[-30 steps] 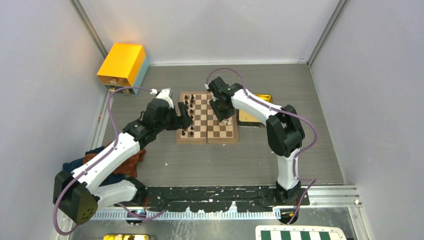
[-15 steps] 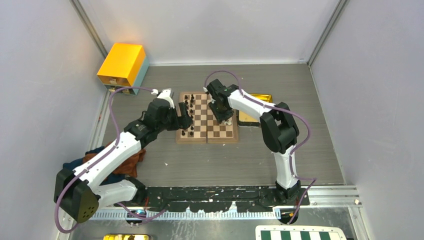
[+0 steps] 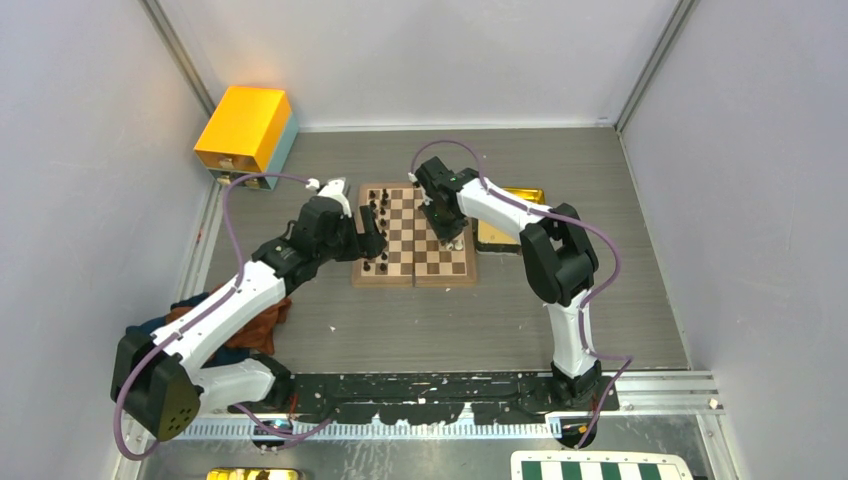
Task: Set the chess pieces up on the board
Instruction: Pick up the chess piece from the chessboard.
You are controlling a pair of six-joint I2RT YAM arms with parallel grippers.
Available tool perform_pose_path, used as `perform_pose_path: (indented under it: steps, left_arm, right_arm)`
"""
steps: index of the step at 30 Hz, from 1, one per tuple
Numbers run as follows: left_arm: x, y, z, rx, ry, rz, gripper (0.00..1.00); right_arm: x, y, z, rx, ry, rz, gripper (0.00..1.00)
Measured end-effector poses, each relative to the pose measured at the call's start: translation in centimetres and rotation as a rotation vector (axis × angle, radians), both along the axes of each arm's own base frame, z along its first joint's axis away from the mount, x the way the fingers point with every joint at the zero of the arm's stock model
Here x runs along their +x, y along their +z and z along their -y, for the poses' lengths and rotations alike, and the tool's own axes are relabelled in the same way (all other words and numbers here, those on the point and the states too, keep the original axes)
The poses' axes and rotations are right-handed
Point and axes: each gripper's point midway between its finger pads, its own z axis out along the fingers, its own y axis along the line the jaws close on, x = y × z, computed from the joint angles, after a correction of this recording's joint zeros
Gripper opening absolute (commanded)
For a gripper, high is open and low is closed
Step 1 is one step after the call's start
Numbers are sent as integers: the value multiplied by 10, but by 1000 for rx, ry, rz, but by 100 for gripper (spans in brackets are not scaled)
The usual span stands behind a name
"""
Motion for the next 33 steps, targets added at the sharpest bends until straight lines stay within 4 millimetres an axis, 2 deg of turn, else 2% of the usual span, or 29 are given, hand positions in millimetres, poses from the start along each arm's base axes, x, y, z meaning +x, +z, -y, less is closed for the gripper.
perform_pose_path:
  steps: [10,13,17,23,28,33]
  left_arm:
    - [0,-1,1,0,-3,-3,82]
    - [-1,0,1,-6,-7,-4,83]
    - [-1,12,7,-42,-30,27,83]
    - [-1,39,32,-157,-138,102,82]
    - [-2,51,55,-237,-242,133,82]
    - [-5,56,67,-289,-304,157,81]
  right_arm:
    - [-5,2,-2,27,-15,-11,1]
    - [-8,10,-5,55,-31,-13,1]
    - [-12,36,-14,141,-60,3,1]
    - [-15,84,-28,286,-118,45,1]
    - [-15,107,-42,393,-166,49,1]
    - [-13,129,-59,520,-217,53,1]
